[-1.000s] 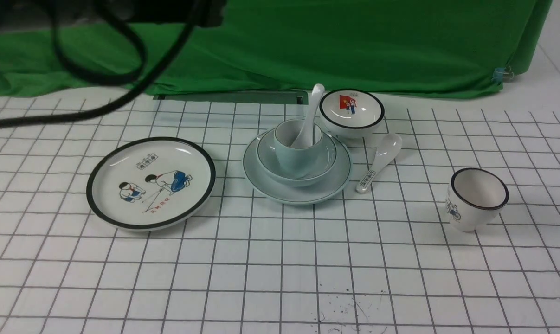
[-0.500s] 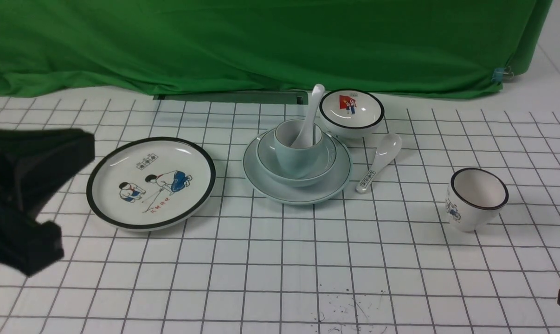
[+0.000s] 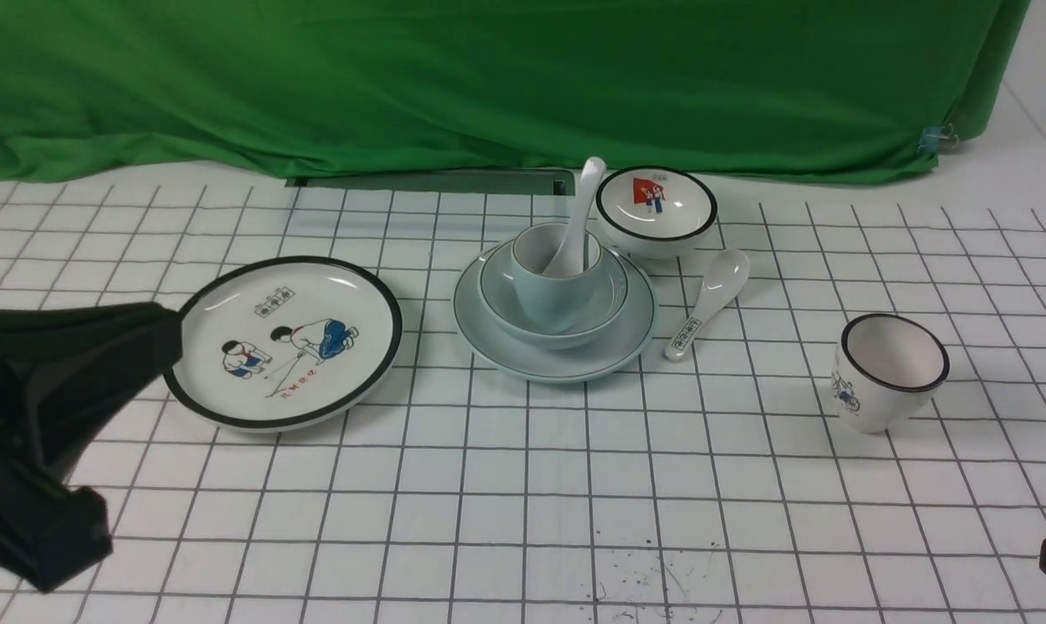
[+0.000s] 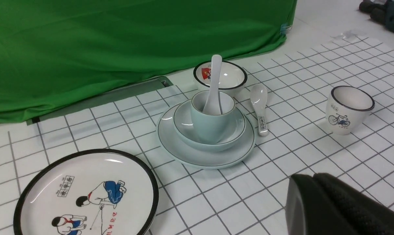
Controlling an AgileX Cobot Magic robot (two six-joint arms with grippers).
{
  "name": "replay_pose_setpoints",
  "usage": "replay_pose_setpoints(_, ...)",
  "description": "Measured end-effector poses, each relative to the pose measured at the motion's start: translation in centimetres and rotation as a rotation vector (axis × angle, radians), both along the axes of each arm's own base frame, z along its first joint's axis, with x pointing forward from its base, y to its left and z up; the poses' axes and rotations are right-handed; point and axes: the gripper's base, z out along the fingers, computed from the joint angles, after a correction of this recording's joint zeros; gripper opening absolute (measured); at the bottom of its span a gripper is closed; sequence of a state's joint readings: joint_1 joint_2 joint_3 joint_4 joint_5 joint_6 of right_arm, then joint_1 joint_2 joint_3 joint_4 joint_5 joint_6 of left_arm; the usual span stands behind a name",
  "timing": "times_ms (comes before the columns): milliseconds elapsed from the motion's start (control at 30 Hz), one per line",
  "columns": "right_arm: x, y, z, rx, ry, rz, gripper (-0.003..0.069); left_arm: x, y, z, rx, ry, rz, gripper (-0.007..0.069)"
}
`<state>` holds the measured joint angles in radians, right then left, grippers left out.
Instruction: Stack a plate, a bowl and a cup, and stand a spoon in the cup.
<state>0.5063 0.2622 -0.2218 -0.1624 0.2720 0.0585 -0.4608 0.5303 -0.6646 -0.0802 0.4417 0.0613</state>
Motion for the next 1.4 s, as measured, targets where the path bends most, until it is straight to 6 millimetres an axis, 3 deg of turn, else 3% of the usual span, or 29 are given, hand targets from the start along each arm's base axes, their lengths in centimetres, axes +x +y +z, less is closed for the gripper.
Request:
replay_pose_setpoints(200,0.0,0.0,0.0,0.001,-0.002,0.000,0.0087,-3.5,3.1,-1.5,-0.041,-0.204,0.193,-0.0031)
replay_pose_setpoints(367,0.0,0.0,0.0,0.001,-0.002,0.000,0.0101,-5.5,4.5,-5.5,-0.037,-0.358,0.372,-0.0029)
replay_pose_setpoints(500,0.0,0.0,0.0,0.001,-0.002,0.000,0.0108,-5.1,4.7,-8.6,-0.007,-0.383,0.430,-0.0029)
replay_pose_setpoints(600,0.0,0.0,0.0,0.001,-0.001,0.000,0.0118,-3.9,4.7,-13.4,0.023,-0.246,0.443,-0.0028)
replay_pose_setpoints(700,0.0,0.0,0.0,0.001,-0.002,0.000,0.0123,-3.6,4.6,-15.8,0.031,-0.150,0.439,-0.0027)
replay_pose_setpoints(833,0.0,0.0,0.0,0.001,-0.002,0.000,0.0123,-3.7,4.5,-17.0,0.061,-0.040,0.426,-0.0020)
replay_pose_setpoints(1400,0.0,0.0,0.0,0.001,-0.002,0.000,0.0153,-3.7,4.5,-17.2,0.123,-0.040,0.410,-0.0010)
